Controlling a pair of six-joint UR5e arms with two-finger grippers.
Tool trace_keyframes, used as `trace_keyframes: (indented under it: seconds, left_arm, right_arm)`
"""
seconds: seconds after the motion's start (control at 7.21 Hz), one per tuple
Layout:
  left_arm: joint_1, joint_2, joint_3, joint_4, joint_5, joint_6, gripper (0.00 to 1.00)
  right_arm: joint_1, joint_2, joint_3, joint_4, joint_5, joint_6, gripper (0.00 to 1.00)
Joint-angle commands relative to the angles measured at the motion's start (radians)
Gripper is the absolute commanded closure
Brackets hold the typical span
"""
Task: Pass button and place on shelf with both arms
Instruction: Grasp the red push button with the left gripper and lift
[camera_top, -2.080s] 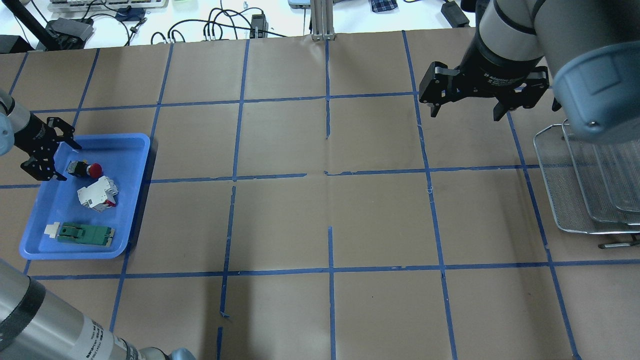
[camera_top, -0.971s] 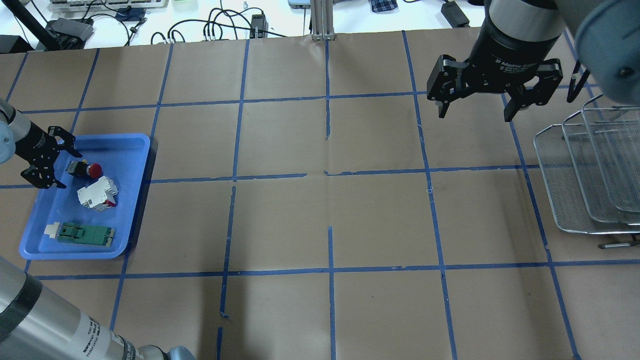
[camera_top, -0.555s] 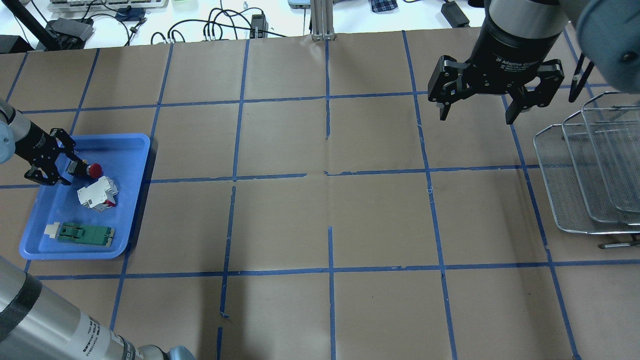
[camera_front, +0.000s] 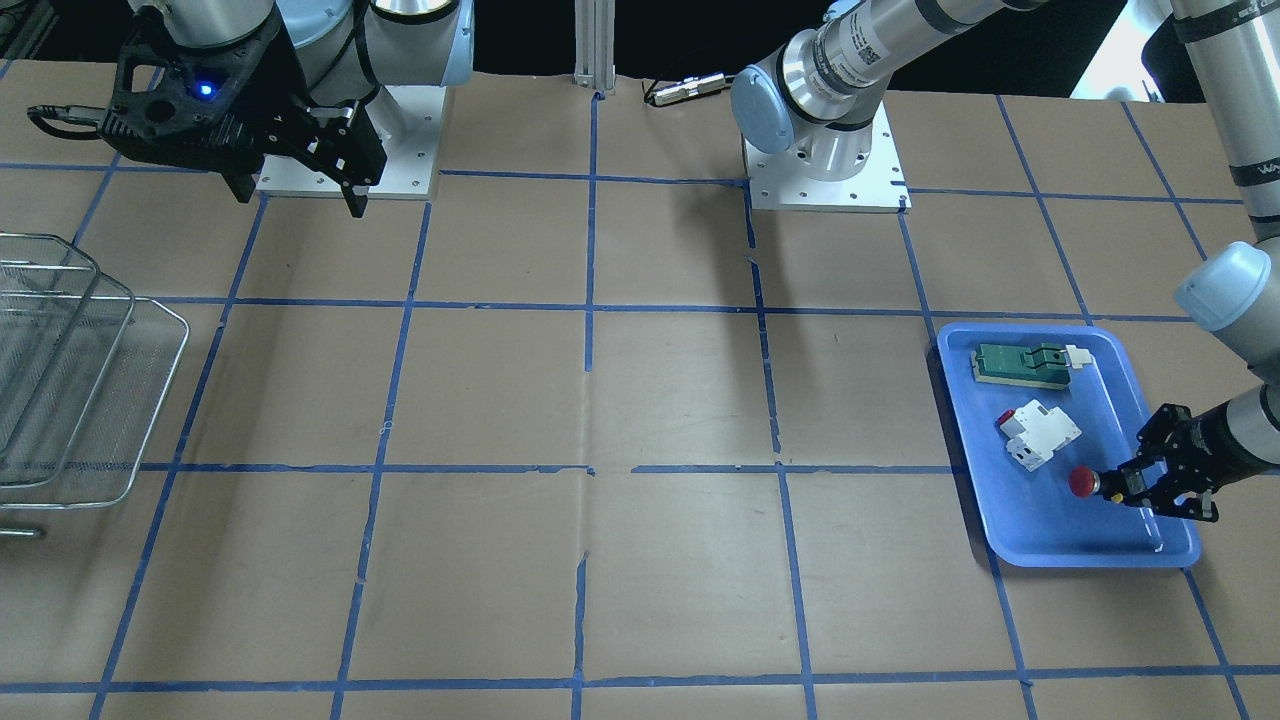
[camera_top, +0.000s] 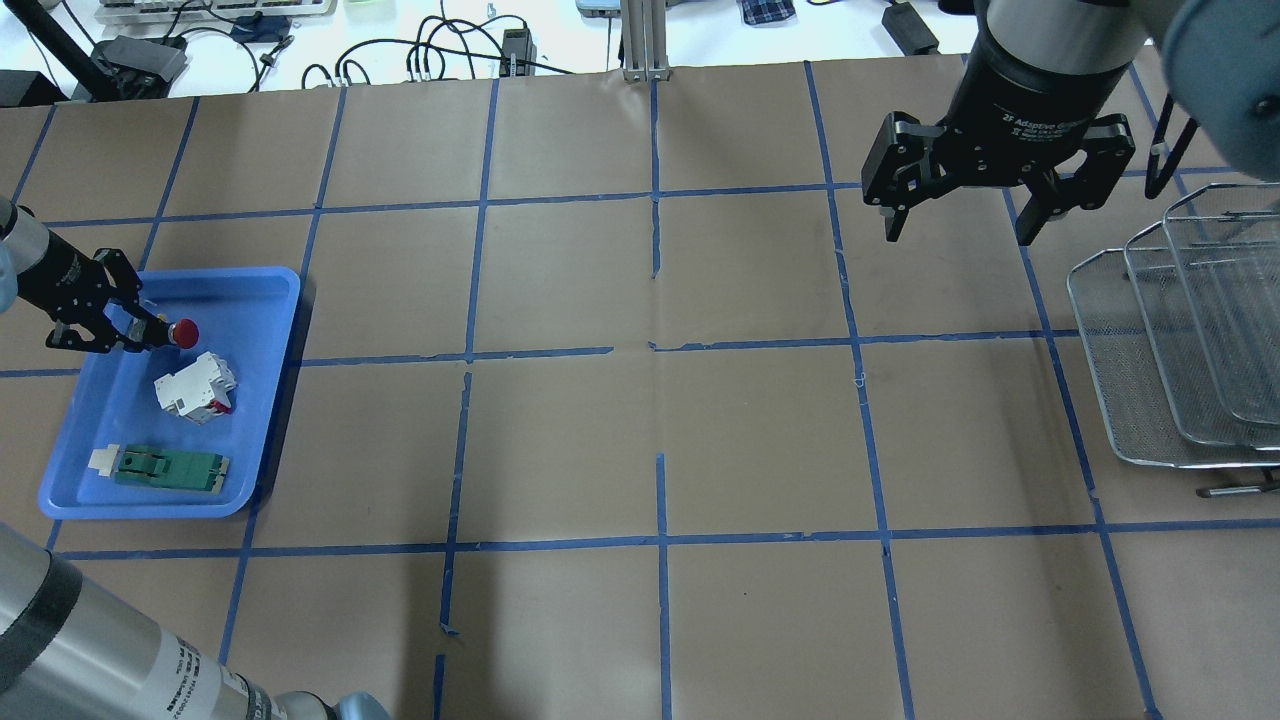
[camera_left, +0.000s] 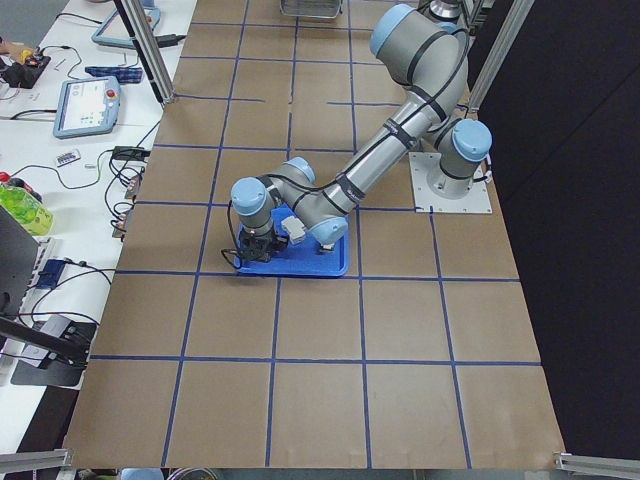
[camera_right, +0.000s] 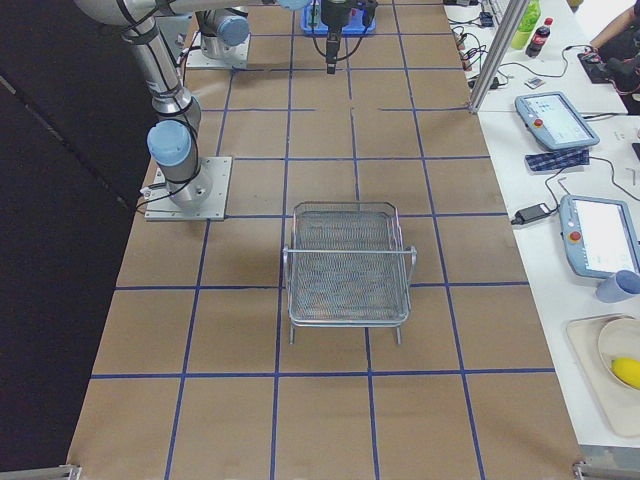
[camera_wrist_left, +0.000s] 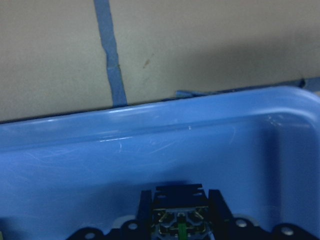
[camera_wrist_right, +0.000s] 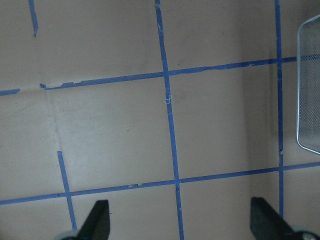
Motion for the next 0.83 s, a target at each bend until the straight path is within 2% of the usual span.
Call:
trace_keyframes:
  seconds: [0.0,0.28,0.42,0.69]
  left_arm:
    - [-0.019,0.073,-0.001,-0.035,-0.004,-0.008,1.0]
    - [-0.059,0.183,-0.001,-0.193,-0.114,-0.025,1.0]
    - [-0.132,0.246,-0.003,-0.212,-0.115,-0.101,1.0]
    - [-0.29,0.358,-0.027,-0.275,-0.116,-0.283,1.0]
  right_arm:
    - [-0.003,0.0,-0.004,0.0,0.054,-0.037,0.0]
    - [-0.003,0.002,-0.002,-0.014,0.056,-0.022,0.0]
    - [-0.012,0.002,-0.005,-0.022,0.056,-0.024,0.0]
    - [-0.162,0.0,-0.002,-0.011,0.059,-0.129,0.0]
